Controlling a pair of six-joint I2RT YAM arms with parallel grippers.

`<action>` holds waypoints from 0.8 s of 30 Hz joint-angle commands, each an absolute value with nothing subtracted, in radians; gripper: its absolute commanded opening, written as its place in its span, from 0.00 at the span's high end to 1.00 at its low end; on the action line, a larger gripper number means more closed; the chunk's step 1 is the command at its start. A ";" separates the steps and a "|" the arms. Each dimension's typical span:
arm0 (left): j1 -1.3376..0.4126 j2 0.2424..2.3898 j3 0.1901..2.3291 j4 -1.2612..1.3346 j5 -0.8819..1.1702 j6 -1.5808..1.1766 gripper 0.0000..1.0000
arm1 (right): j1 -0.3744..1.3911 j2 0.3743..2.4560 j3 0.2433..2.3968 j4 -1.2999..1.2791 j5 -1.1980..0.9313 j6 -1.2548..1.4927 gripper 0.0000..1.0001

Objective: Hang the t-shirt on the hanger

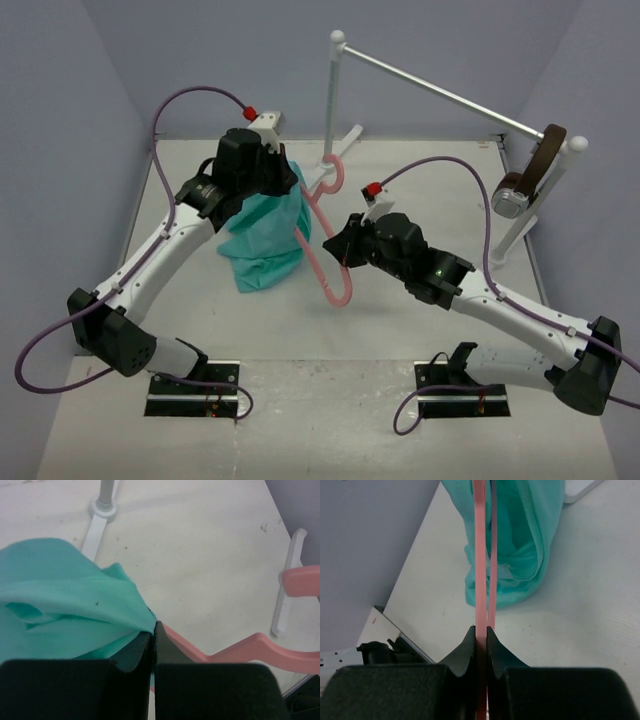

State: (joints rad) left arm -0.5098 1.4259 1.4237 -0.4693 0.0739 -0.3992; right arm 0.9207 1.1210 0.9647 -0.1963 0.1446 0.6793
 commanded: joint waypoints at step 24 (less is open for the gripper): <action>-0.506 1.395 1.746 -0.837 -0.162 -0.178 1.00 | 0.905 1.161 0.990 0.158 0.346 0.540 1.00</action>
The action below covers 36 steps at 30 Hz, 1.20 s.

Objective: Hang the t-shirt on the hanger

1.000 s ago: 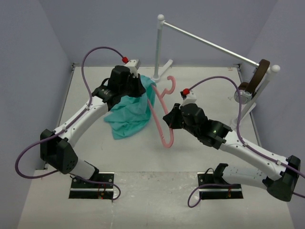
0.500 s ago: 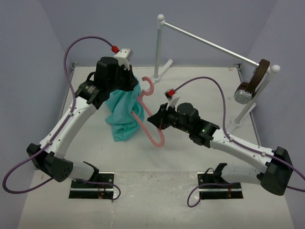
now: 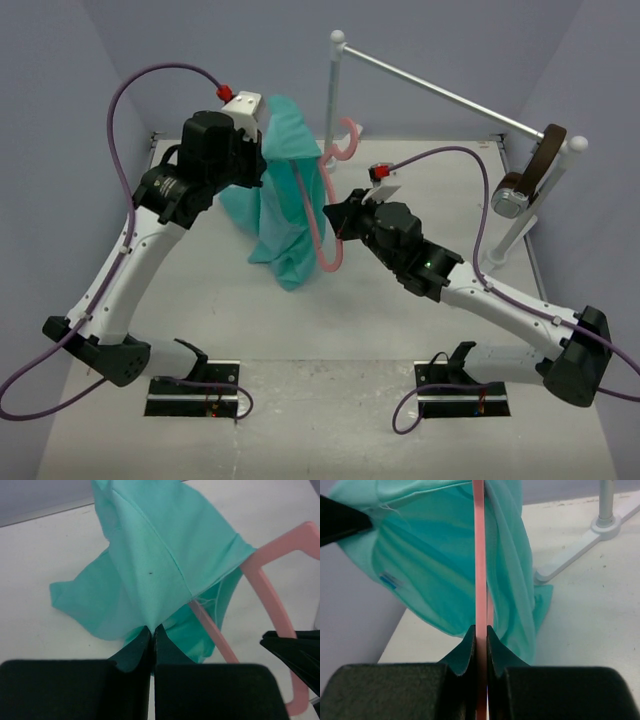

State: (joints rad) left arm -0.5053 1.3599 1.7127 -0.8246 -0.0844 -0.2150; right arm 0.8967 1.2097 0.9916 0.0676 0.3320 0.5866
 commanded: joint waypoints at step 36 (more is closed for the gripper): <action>-0.557 1.263 1.774 -0.616 0.387 0.733 0.00 | 0.320 0.901 0.585 0.566 -0.973 0.227 1.00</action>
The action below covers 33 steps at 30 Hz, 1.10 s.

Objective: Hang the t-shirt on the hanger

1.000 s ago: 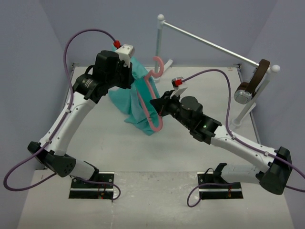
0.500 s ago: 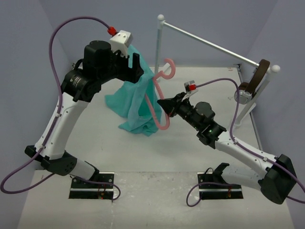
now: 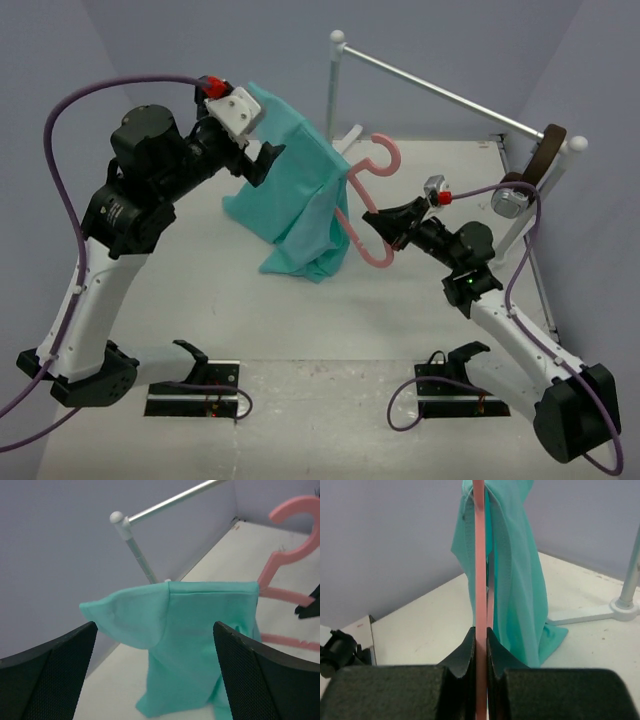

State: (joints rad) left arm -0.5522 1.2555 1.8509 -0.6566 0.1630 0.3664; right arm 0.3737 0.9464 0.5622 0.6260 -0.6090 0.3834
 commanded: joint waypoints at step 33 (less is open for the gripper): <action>-0.715 1.317 1.613 -0.875 0.401 0.649 0.96 | 0.313 0.803 0.782 0.102 -1.101 -0.125 1.00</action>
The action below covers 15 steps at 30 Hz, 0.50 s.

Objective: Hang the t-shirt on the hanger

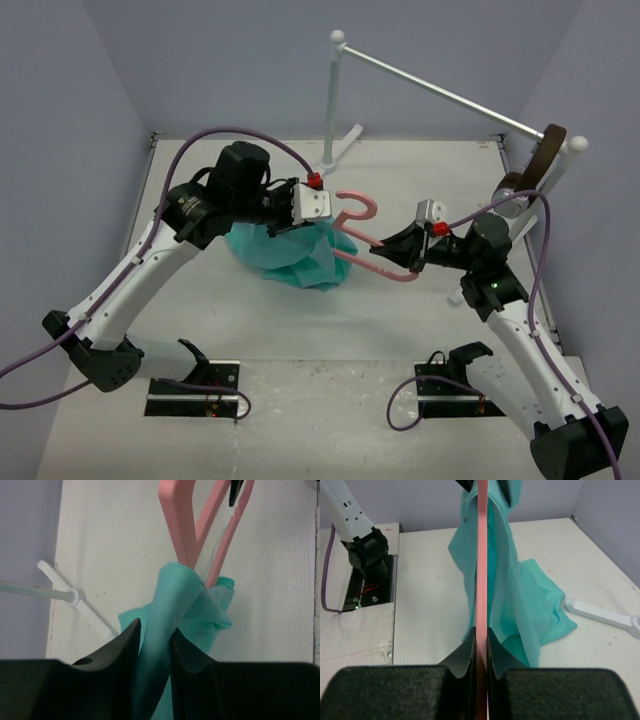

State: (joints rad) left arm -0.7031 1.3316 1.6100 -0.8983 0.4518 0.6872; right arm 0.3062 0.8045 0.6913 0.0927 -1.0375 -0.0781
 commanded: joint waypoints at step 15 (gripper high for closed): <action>-0.712 1.162 1.426 -0.620 0.094 0.463 1.00 | 0.313 0.792 0.813 0.093 -0.422 0.304 0.01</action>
